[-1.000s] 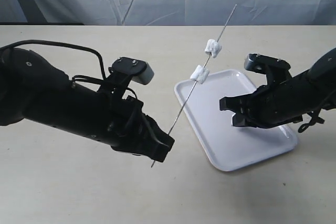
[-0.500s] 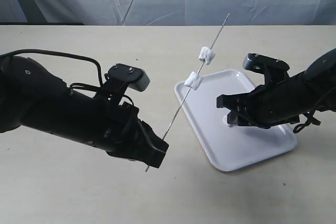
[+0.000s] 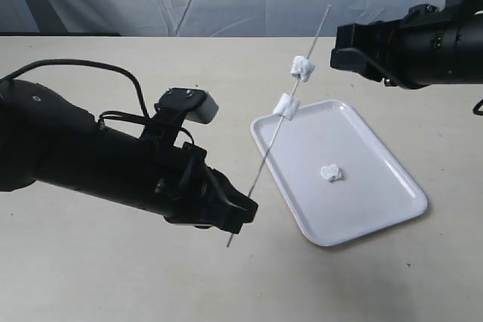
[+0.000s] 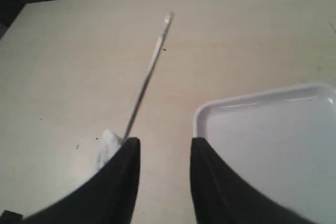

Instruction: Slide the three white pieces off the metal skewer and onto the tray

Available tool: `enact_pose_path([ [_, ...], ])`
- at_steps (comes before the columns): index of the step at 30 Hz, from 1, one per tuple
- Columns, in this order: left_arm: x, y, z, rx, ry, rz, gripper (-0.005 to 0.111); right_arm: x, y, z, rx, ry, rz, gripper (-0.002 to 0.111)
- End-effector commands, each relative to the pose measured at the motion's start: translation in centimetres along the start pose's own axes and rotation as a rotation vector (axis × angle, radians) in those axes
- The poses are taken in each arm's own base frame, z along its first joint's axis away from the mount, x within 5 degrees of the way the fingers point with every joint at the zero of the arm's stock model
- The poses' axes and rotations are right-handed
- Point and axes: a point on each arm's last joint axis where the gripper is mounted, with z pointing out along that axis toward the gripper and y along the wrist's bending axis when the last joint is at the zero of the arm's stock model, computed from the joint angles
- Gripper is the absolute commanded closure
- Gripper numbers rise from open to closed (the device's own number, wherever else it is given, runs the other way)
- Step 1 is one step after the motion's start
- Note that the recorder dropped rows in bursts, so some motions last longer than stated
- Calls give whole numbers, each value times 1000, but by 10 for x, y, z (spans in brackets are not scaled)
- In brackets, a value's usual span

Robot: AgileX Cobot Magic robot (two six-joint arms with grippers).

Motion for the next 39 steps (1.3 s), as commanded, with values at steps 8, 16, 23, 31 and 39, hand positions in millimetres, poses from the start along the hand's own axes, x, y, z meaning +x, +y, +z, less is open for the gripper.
enact_pose_path([
  [8,-7,-10,-3,129,-76,2,107,-4,16,-28,-70,-35,-38,66],
  [16,-5,-2,-1,305,-24,-77,107,-7,23,-30,-142,-66,2,66],
  [23,-9,-5,0,387,-63,-87,107,-8,24,-30,-150,-73,8,66],
  [31,-17,11,-19,461,-119,-126,107,-10,23,-30,-137,-97,25,66],
  [39,-15,6,-21,509,-99,-114,107,-11,24,-30,-152,-99,40,66],
])
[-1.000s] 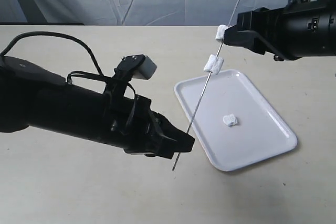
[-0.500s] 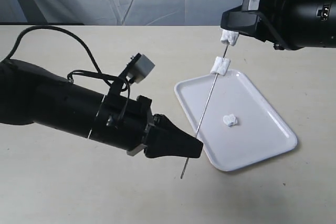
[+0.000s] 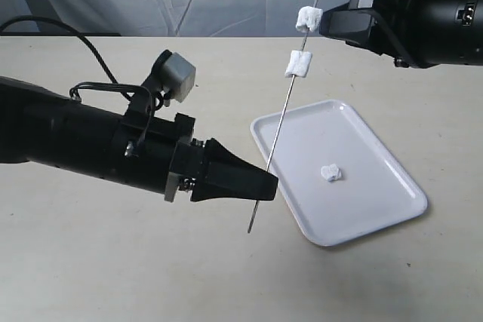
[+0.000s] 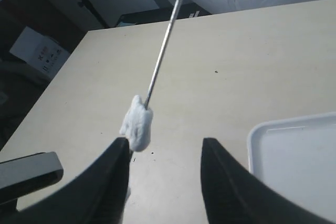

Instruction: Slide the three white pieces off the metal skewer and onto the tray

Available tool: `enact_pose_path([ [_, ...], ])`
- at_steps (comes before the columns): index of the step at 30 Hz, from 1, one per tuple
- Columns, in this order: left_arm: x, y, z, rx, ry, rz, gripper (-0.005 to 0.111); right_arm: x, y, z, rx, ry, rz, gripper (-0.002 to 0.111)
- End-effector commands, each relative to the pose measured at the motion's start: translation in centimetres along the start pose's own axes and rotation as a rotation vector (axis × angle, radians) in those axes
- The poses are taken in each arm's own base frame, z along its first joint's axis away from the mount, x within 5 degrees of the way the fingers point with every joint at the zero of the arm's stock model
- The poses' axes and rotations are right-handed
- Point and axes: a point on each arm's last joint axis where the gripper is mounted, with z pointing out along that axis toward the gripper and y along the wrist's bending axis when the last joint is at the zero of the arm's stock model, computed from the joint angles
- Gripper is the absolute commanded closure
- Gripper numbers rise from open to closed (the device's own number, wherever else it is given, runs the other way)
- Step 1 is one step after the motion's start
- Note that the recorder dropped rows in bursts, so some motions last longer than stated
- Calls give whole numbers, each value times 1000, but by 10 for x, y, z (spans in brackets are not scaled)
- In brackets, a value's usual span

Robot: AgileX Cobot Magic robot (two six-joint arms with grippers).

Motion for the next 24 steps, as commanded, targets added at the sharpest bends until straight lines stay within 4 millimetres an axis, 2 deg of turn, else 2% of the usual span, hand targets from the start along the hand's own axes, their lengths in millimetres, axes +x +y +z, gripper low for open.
enact_pose_path([
  [1,-1,-3,-1,37,2,7,107,-2,0,-1,-9,-12,9,66],
  [10,1,-3,-1,35,24,11,107,-1,3,-1,-37,-5,11,67],
  [16,2,-3,0,38,30,12,107,-2,4,-1,-45,-13,15,88],
  [20,6,-6,8,48,56,17,107,-3,4,-1,-49,-18,22,84],
  [24,9,1,14,37,68,-3,107,-2,5,-1,-61,-9,24,79],
])
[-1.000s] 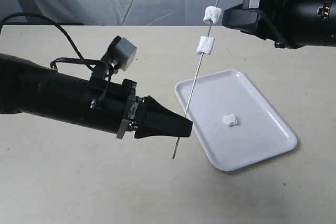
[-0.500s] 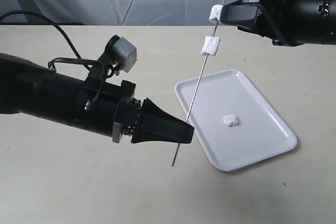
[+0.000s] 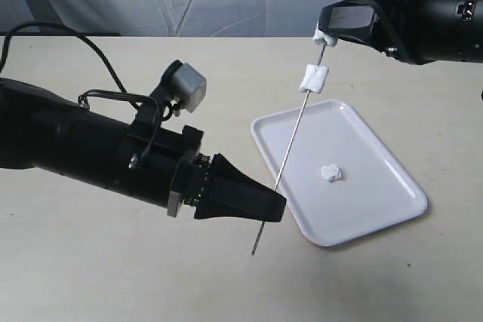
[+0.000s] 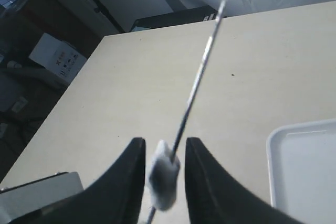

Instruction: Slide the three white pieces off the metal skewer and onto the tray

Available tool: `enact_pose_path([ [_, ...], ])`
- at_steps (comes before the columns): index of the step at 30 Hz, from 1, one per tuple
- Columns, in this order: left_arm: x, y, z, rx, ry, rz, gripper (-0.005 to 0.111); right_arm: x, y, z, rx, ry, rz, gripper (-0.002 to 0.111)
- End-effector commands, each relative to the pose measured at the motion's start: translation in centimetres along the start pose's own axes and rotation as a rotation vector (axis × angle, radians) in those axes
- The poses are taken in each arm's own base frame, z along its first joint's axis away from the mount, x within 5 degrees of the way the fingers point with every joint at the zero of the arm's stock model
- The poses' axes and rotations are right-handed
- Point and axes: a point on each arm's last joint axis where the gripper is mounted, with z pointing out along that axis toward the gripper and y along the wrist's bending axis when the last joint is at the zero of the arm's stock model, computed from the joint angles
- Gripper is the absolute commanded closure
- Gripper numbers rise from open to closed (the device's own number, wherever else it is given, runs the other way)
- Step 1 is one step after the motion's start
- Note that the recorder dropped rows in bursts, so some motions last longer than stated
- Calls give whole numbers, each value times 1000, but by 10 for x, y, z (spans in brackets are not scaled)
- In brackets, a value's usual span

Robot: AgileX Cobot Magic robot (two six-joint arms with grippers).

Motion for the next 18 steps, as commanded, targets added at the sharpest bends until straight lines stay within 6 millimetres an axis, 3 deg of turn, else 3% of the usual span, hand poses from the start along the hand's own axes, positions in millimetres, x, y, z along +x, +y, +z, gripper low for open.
enact_pose_path([
  [1,1,6,6,1,7,-20,107,-1,1,-1,-17,5,0,79],
  [18,-10,3,6,11,-35,27,107,0,1,-1,-15,7,-5,79],
])
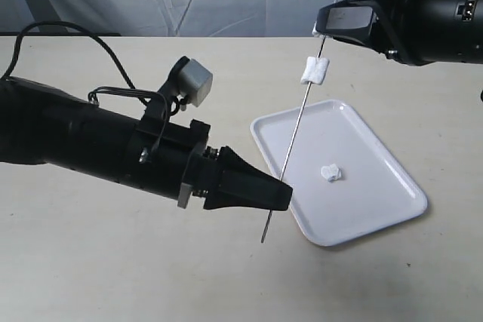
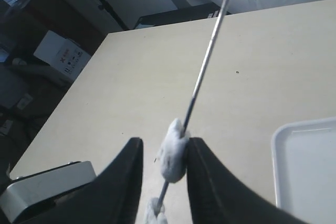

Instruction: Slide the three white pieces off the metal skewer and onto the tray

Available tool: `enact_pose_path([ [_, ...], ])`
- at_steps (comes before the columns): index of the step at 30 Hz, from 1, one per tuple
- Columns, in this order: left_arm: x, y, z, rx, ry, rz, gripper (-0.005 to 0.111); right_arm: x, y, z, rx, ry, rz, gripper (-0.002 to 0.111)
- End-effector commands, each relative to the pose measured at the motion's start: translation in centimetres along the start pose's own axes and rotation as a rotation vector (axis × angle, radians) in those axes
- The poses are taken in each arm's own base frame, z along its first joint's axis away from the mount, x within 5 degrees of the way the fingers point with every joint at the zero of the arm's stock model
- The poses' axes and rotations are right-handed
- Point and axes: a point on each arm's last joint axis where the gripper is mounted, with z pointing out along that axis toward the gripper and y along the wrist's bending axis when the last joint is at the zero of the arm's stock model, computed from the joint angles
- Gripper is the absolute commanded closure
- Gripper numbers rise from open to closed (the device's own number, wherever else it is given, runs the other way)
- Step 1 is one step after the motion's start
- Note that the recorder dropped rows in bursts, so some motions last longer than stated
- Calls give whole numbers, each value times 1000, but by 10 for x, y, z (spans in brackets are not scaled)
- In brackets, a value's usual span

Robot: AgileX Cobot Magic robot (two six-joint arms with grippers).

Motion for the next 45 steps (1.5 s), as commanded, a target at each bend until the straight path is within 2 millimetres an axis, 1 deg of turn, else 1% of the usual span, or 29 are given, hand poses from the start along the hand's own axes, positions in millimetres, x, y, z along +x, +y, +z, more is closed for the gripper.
enact_pose_path([
  [1,-2,-1,2,9,-6,10,107,-1,0,-1,1,-4,-8,79],
  [5,-2,0,2,-6,-3,13,107,-1,0,-1,1,-5,-7,79],
  [7,-2,1,1,-11,-5,12,107,-1,0,-1,1,-5,-7,82],
  [11,-2,1,1,-12,-3,13,107,-2,-1,-1,6,-9,-8,102],
  [13,-2,1,1,-13,-4,13,107,-2,-1,-1,8,-10,-8,109],
  [23,-1,2,1,-19,5,17,107,-4,-3,-1,27,-28,-8,109],
  [28,3,2,1,-25,54,17,107,-6,-5,-1,50,-52,-6,109],
  [34,5,2,1,-29,64,19,107,-7,-6,-1,68,-68,-6,109],
  [37,9,4,1,-33,74,6,107,-8,-8,-1,81,-81,-6,109],
  [39,16,5,2,-39,89,-10,107,-9,-9,-1,90,-90,-6,109],
  [41,23,6,6,-49,110,-18,107,-9,-9,-1,94,-93,-6,109],
  [45,31,5,11,-59,134,-24,107,-10,-9,-1,101,-100,-6,109],
])
